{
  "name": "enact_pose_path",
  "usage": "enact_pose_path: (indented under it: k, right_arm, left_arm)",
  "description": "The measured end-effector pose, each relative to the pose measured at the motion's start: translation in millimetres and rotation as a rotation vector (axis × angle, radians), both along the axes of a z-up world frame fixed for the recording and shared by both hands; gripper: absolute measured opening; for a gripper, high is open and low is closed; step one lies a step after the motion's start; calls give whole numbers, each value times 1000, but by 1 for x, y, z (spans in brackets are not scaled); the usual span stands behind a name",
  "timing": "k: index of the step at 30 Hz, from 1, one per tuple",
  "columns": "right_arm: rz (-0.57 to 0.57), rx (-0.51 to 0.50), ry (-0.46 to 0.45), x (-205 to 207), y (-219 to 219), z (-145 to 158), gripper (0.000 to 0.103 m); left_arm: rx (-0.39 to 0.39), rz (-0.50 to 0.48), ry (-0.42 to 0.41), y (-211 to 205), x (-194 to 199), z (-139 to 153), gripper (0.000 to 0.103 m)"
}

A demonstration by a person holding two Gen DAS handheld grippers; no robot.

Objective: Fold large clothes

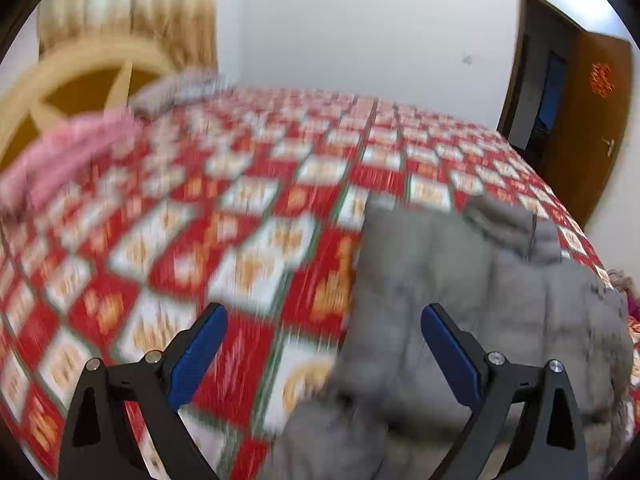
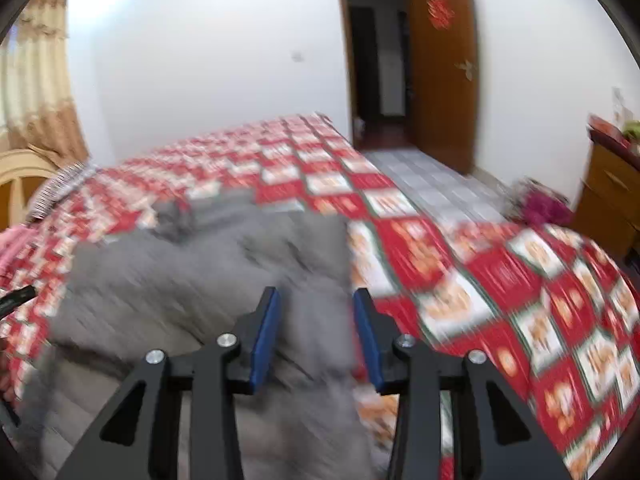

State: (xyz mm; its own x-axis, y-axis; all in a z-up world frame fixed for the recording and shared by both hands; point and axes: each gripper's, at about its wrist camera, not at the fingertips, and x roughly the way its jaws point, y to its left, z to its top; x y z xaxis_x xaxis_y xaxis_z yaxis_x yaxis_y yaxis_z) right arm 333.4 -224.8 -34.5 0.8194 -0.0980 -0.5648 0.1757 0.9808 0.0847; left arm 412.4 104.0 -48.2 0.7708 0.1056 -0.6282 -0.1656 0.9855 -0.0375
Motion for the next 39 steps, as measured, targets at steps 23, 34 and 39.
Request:
enact_pose_path:
  k: [23, 34, 39]
  right_arm:
    - [264, -40, 250, 98, 38, -99, 40]
    - [231, -86, 116, 58, 43, -49, 43]
    - [229, -84, 206, 62, 39, -81, 44]
  left_arm:
    - [142, -3, 190, -33, 70, -101, 100]
    - [213, -49, 47, -44, 44, -38, 100]
    - [255, -53, 151, -53, 58, -74, 100]
